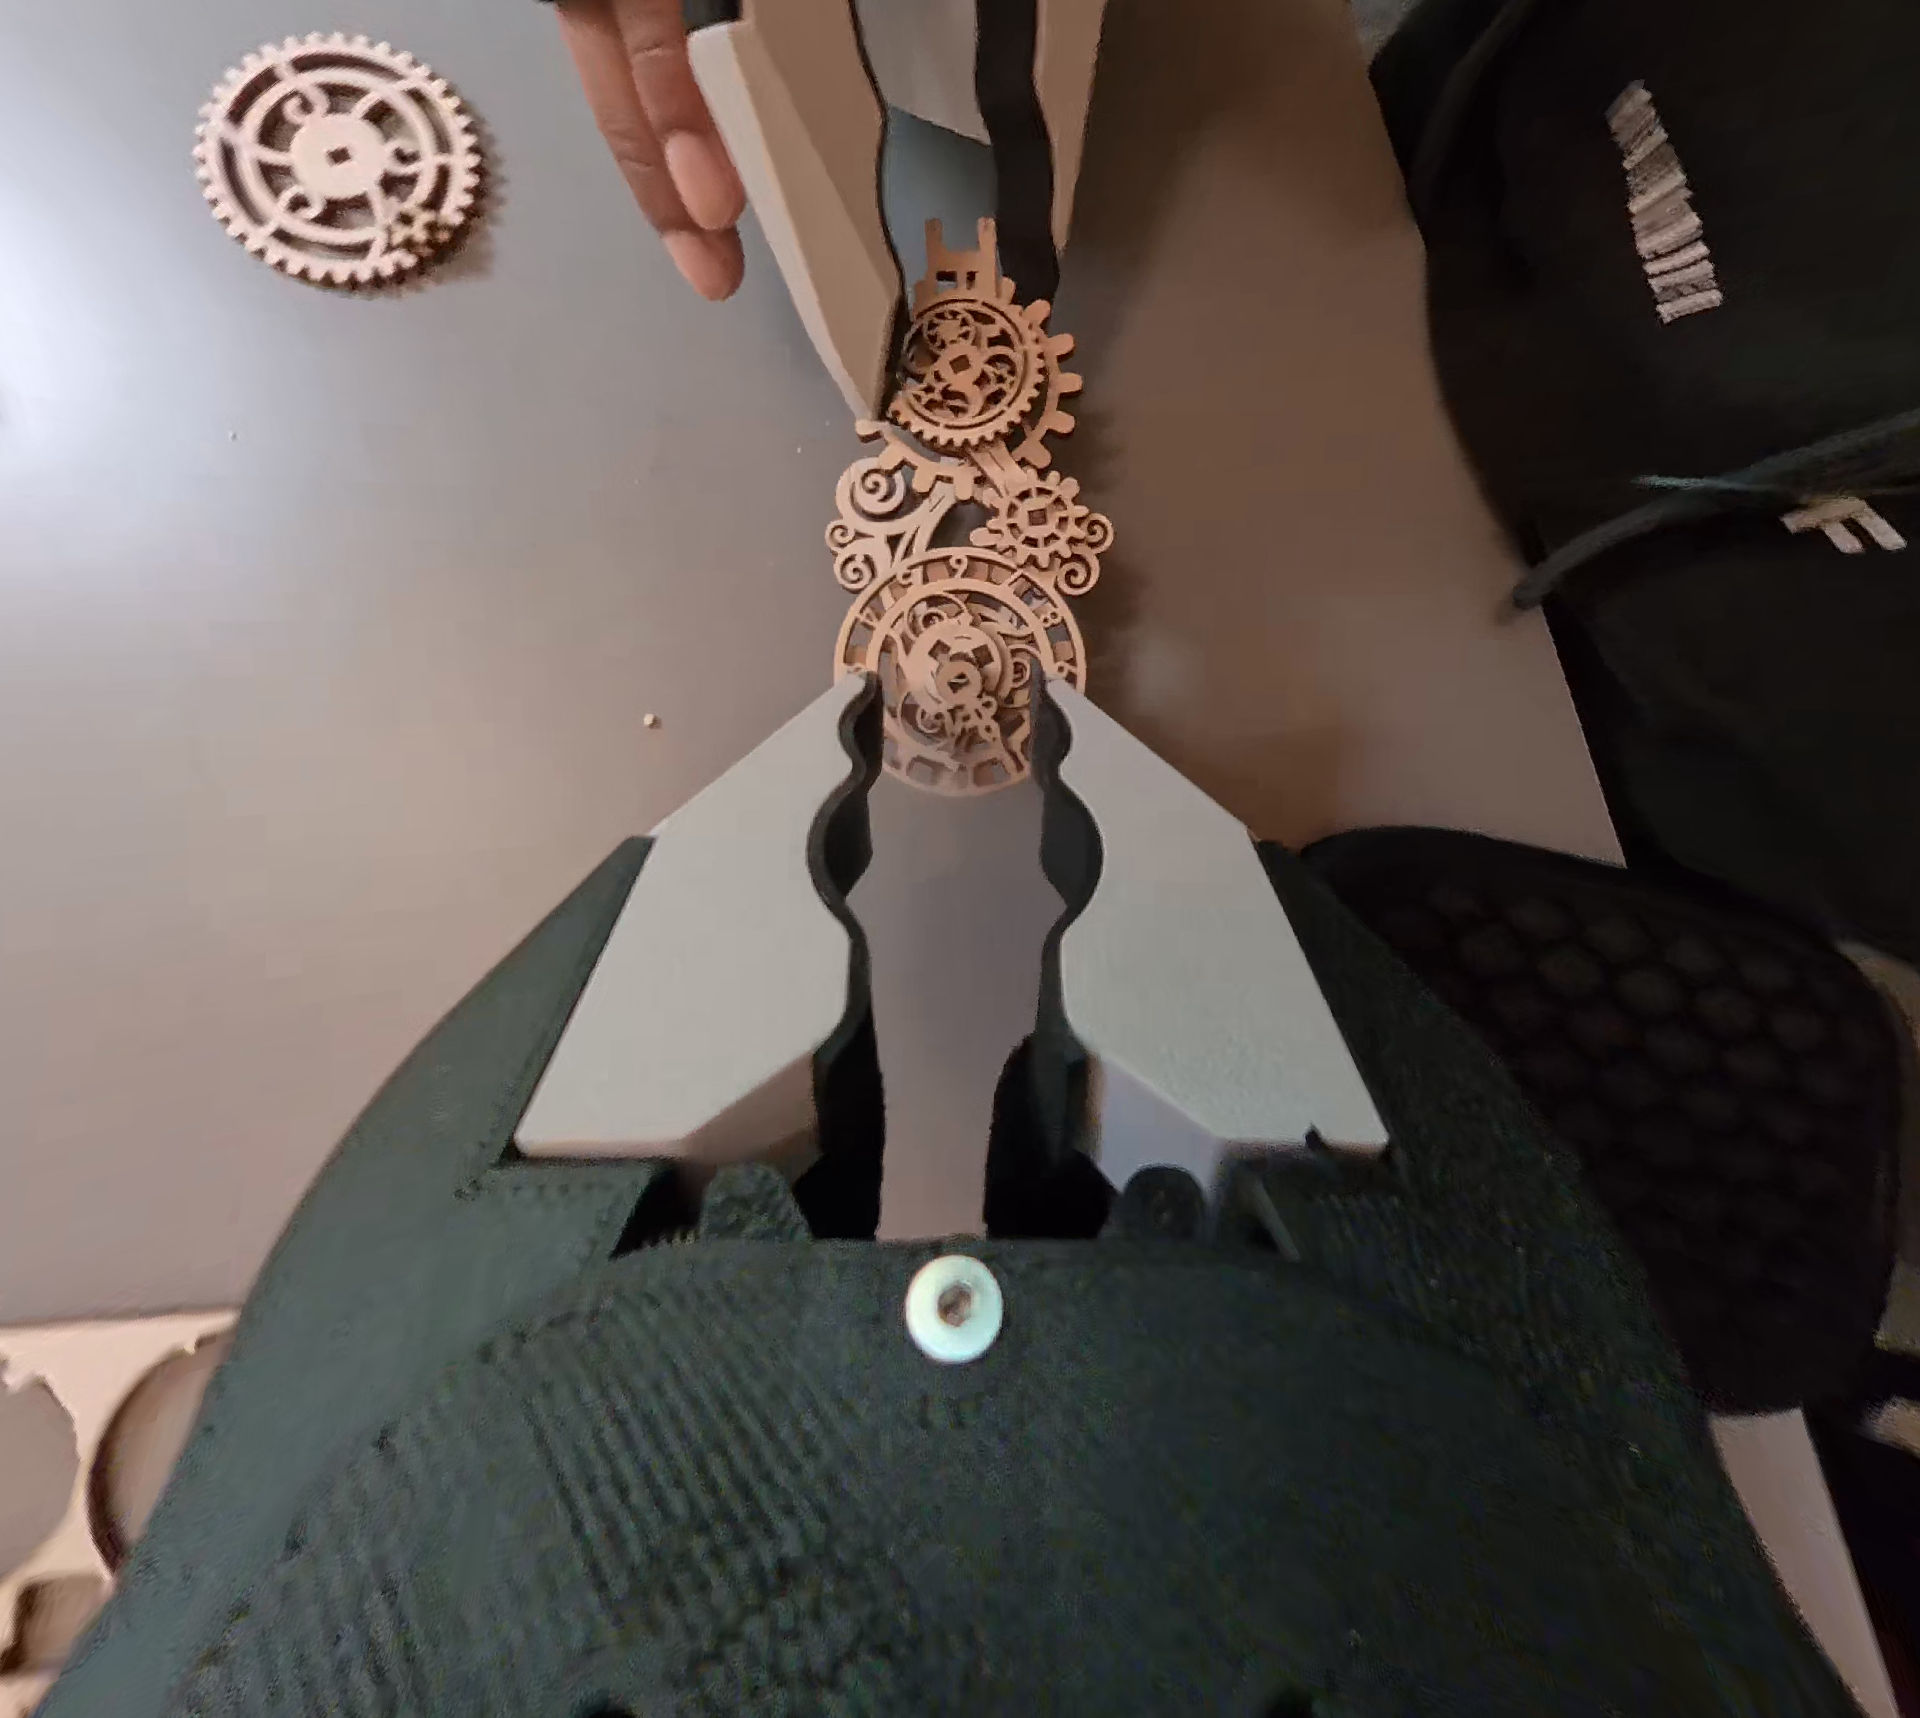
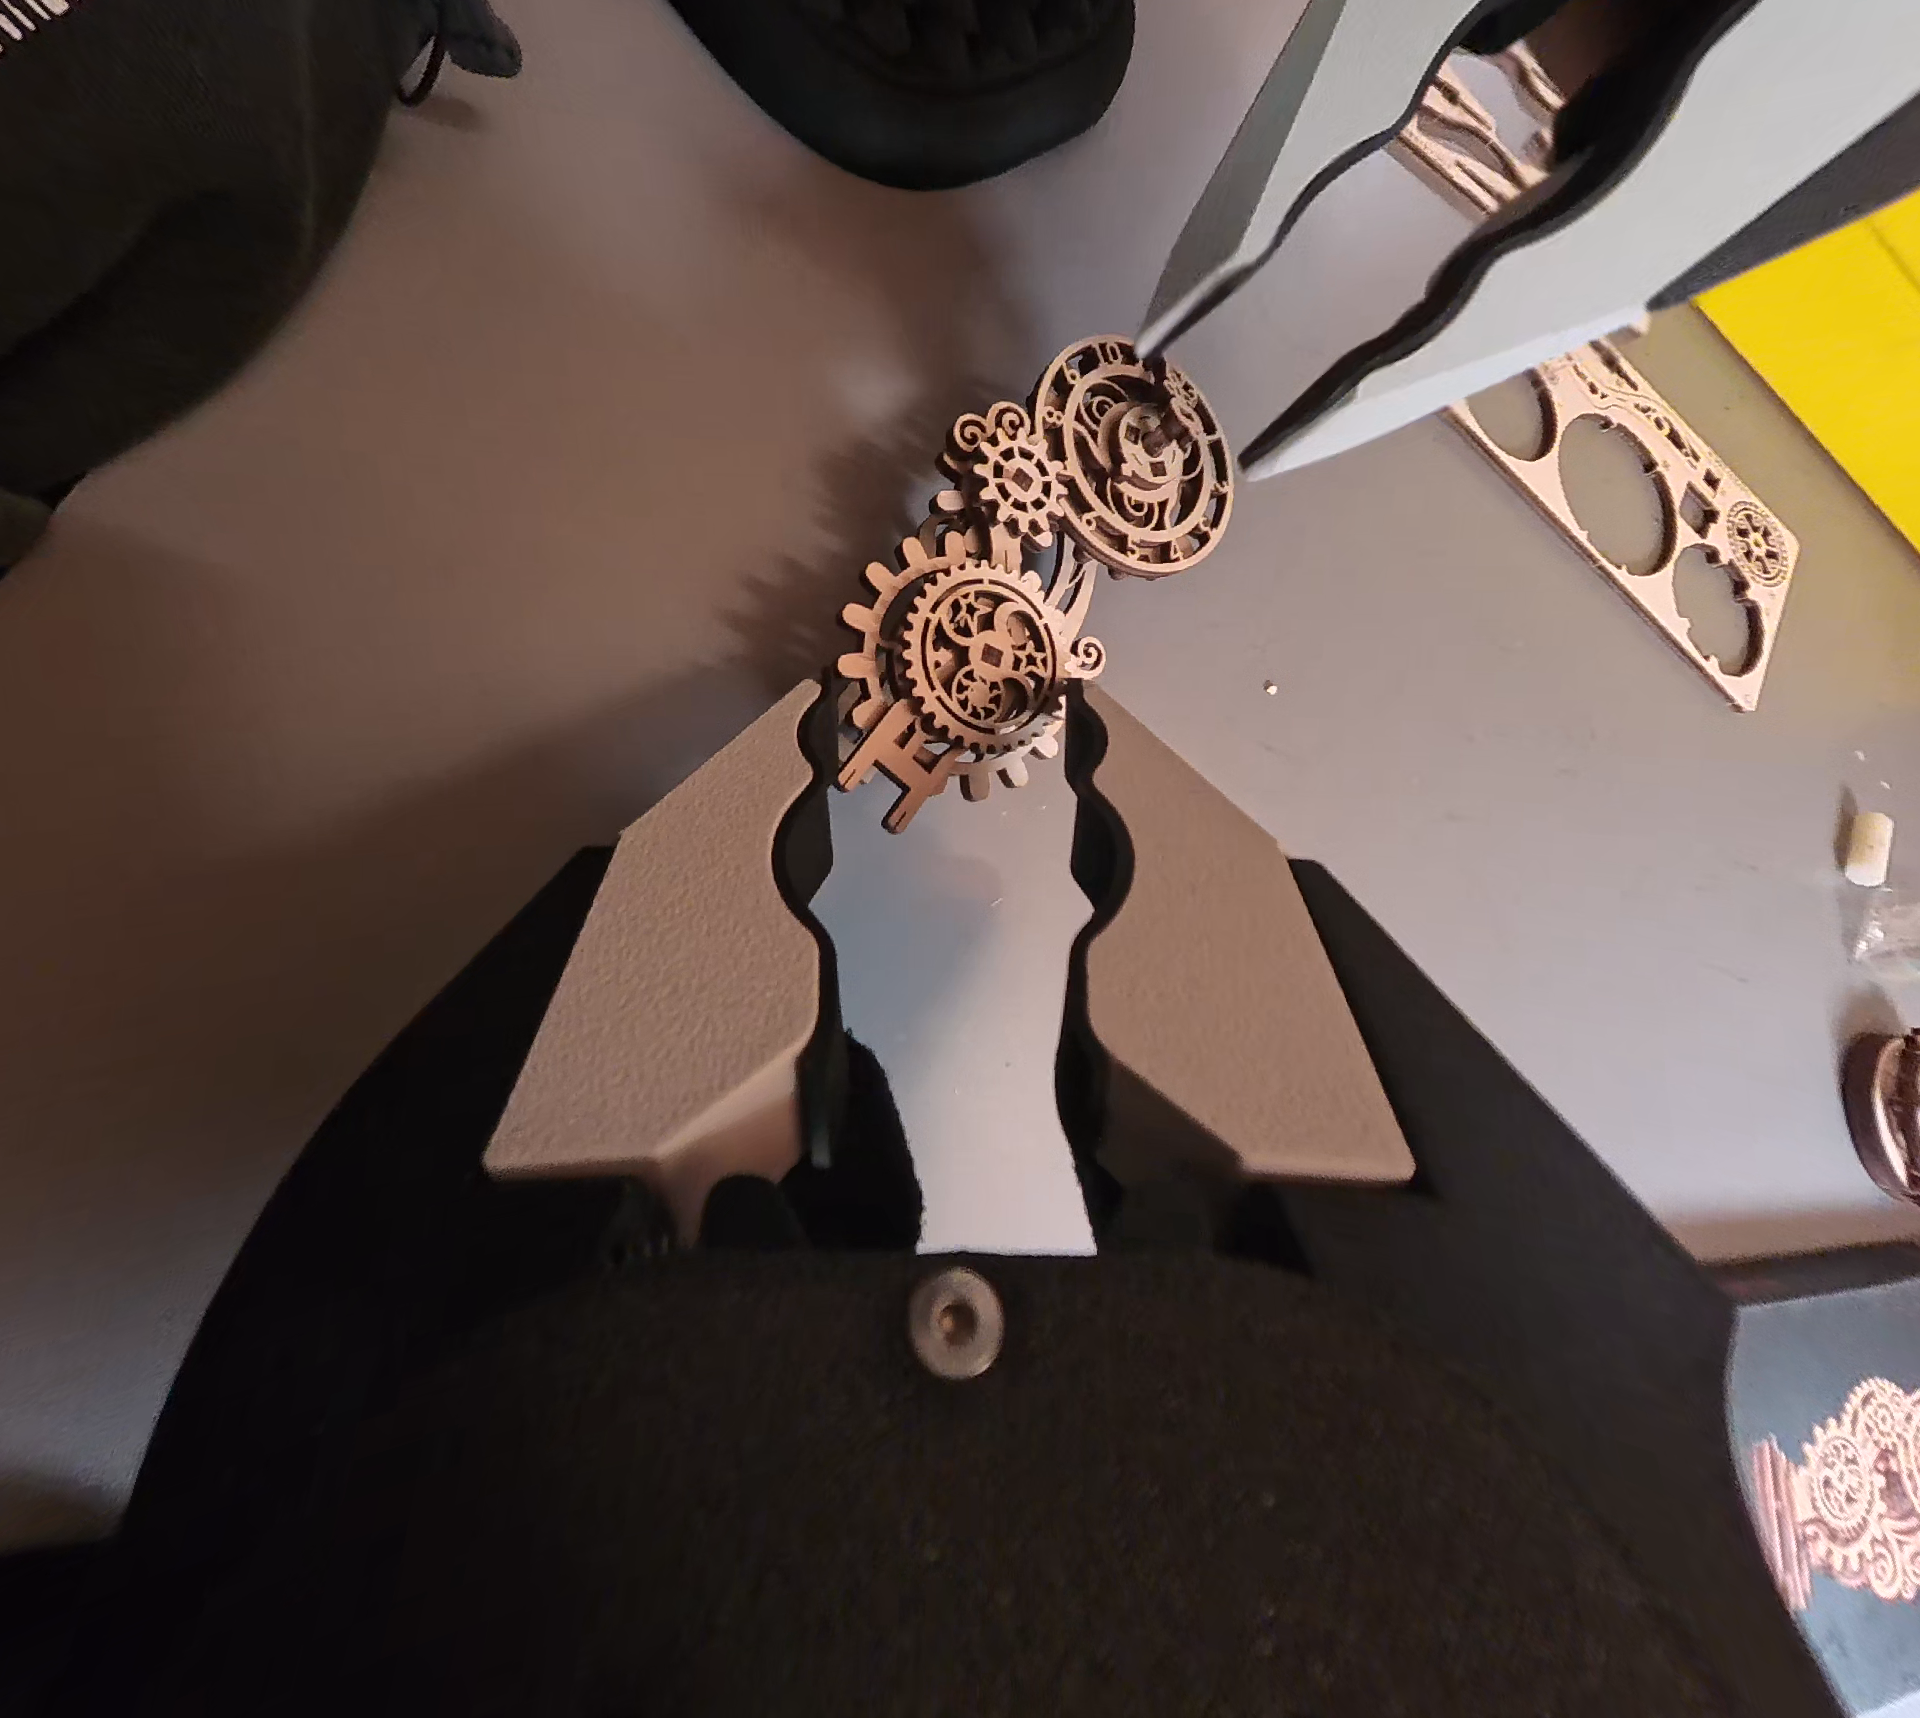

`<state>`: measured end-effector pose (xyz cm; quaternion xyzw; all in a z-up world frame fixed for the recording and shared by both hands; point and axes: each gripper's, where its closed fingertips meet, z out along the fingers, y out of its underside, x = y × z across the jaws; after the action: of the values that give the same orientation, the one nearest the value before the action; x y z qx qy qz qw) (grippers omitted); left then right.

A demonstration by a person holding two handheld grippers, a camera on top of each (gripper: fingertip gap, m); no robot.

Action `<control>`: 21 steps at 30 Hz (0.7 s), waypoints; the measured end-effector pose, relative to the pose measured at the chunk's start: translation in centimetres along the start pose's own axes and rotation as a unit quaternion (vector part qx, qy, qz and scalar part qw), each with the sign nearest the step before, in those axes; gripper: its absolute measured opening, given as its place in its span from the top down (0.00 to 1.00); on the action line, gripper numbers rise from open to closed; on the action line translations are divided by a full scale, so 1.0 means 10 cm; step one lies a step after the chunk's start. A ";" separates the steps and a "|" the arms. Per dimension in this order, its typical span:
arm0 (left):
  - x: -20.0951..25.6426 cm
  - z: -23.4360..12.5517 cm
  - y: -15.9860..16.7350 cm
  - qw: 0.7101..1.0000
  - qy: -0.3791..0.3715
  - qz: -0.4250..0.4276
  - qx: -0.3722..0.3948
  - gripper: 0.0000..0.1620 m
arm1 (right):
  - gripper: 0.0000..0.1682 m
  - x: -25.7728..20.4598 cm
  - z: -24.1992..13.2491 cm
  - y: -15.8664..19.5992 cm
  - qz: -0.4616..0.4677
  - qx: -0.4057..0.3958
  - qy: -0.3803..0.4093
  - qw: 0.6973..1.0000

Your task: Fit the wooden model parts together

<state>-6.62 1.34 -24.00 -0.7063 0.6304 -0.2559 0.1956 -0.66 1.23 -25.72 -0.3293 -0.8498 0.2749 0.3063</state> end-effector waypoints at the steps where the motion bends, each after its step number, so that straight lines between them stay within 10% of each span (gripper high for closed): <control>1: -0.01 0.00 0.01 1.000 -0.019 -0.011 0.003 0.85 | 0.75 0.00 0.00 0.00 0.000 0.001 0.001 1.000; 21: 0.07 -0.01 0.12 0.996 -0.088 -0.014 0.016 0.98 | 0.75 0.01 0.01 -0.03 -0.016 0.009 -0.006 1.000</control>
<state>-7.62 0.51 -24.55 -0.7317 0.5964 -0.2060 0.2579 -0.86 1.07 -25.53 -0.3113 -0.8545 0.2795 0.3079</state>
